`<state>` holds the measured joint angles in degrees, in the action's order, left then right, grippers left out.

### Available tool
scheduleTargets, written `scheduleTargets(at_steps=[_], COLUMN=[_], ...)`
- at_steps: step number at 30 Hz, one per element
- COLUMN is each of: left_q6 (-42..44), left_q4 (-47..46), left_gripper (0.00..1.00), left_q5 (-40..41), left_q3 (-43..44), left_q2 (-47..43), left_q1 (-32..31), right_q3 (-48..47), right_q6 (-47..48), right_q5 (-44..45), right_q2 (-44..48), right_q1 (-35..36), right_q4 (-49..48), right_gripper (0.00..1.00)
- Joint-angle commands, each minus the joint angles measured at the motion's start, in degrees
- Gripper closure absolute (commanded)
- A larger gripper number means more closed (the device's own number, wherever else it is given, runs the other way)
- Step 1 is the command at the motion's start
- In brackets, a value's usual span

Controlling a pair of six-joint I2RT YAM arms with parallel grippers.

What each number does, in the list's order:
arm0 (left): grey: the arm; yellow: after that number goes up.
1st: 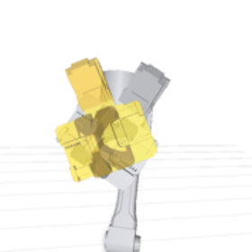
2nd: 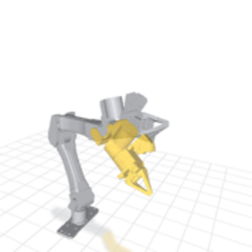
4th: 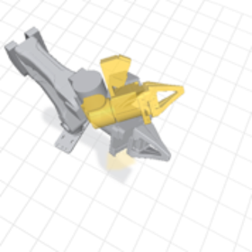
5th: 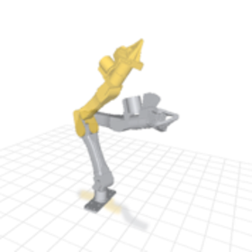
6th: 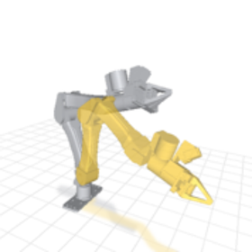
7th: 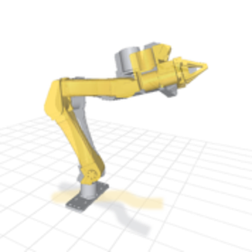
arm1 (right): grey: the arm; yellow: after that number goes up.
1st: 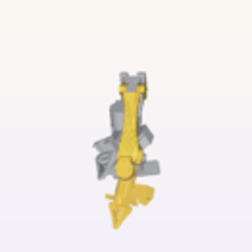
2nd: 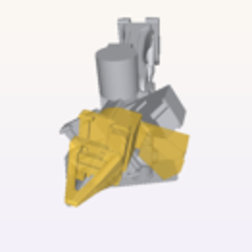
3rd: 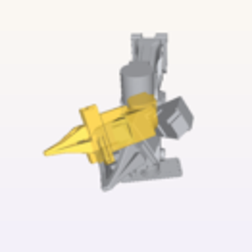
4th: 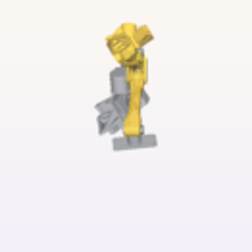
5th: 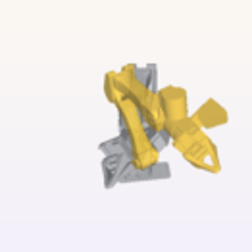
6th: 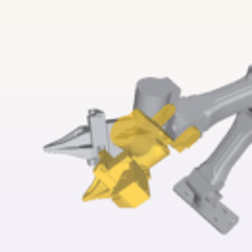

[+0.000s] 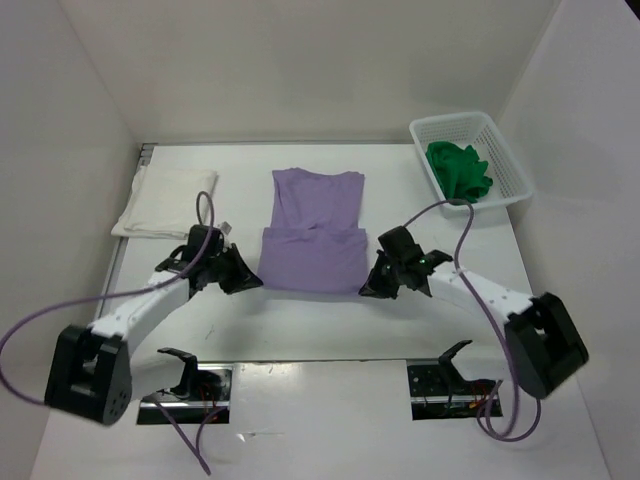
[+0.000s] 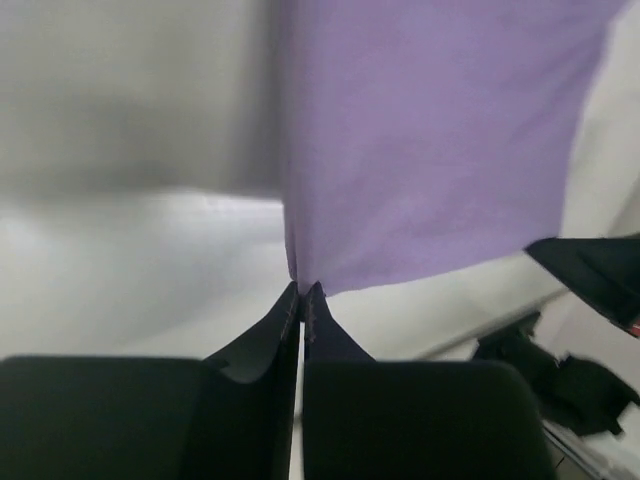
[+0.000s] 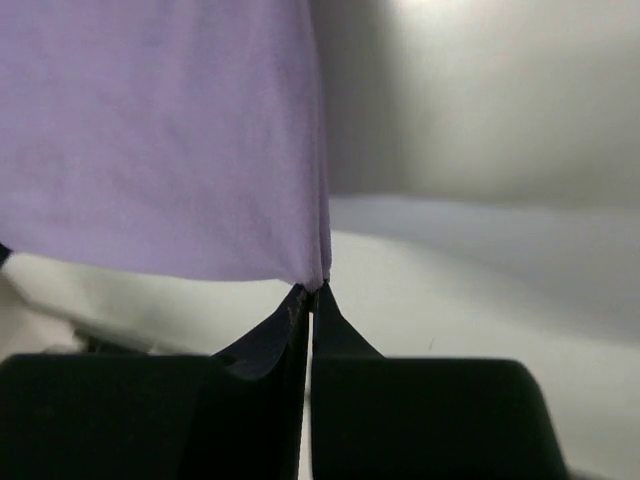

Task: Fold and stack the t-shirts
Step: Grab one side of the 2/3 rectangular tshirt with both arms, then fold the long partially folded tshirt into a neat square

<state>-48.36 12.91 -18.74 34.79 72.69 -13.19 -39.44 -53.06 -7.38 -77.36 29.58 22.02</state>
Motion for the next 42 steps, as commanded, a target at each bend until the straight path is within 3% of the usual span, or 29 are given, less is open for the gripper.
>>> scheduleTargets(at_steps=[1,4,7,10,12,15,22,29,33,35,36,38,39,40,41,42], left_q6=[0.8,1.3,-0.2,4.4,5.1,6.5,11.7,10.5,7.8,7.0,6.2,5.0,3.8,3.3,3.3,3.3], left_q4=[14.7,26.6,29.4,28.4,22.0,13.7,9.3,8.8,5.4,4.1,4.1,1.6,0.6,-1.1,-1.7,-1.7], left_gripper=[1.00,1.00,1.00,1.00,1.00,1.00,1.00,1.00,0.98,0.92,0.83,0.79,0.76,0.64,0.62,0.62], left_q5=[-3.0,-5.4,-5.1,-0.5,-0.5,0.1,5.8,6.3,6.3,5.8,4.3,4.3,4.3,4.3,4.3,4.3], left_q3=[0.5,4.1,10.7,21.1,23.9,28.0,47.0,58.4,54.6,53.8,53.1,52.0,50.4,49.6,49.6,49.0], left_q2=[-14.0,-21.1,-24.5,-16.3,-9.0,2.2,33.6,46.6,44.8,44.8,44.8,44.3,42.2,40.9,39.7,37.5], left_q1=[0.4,0.4,0.4,0.4,1.1,2.9,4.8,8.8,10.1,11.9,11.9,13.6,13.6,14.3,14.3,14.3], right_q3=[2.4,2.7,-3.0,-13.1,-18.2,-28.2,-53.0,-68.8,-78.3,-82.0,-83.6,-88.8,-90.6,-92.1,-93.1,-93.1], right_q6=[-5.6,-6.4,-2.6,8.3,12.3,16.9,21.2,20.6,21.2,21.2,21.2,21.2,21.2,21.2,21.8,21.9], right_q5=[-5.1,-7.8,-7.8,-9.2,-9.8,-7.1,-5.5,-5.5,-6.9,-6.9,-6.9,-8.4,-8.4,-8.4,-8.4,-8.4], right_q2=[10.2,19.5,23.4,16.5,8.3,-4.5,-34.1,-49.4,-54.2,-56.7,-57.5,-60.3,-60.9,-61.5,-61.5,-60.7], right_q1=[4.8,6.5,4.5,-5.0,-10.3,-14.3,-16.3,-16.3,-16.3,-16.3,-16.3,-15.8,-15.8,-15.8,-15.2,-15.2], right_q4=[9.6,17.9,24.8,24.6,20.7,15.6,12.9,13.8,15.4,15.9,15.9,17.7,18.4,19.2,19.7,19.7], right_gripper=[1.00,1.00,1.00,1.00,1.00,1.00,1.00,1.00,0.99,0.92,0.92,0.89,0.81,0.73,0.60,0.56])
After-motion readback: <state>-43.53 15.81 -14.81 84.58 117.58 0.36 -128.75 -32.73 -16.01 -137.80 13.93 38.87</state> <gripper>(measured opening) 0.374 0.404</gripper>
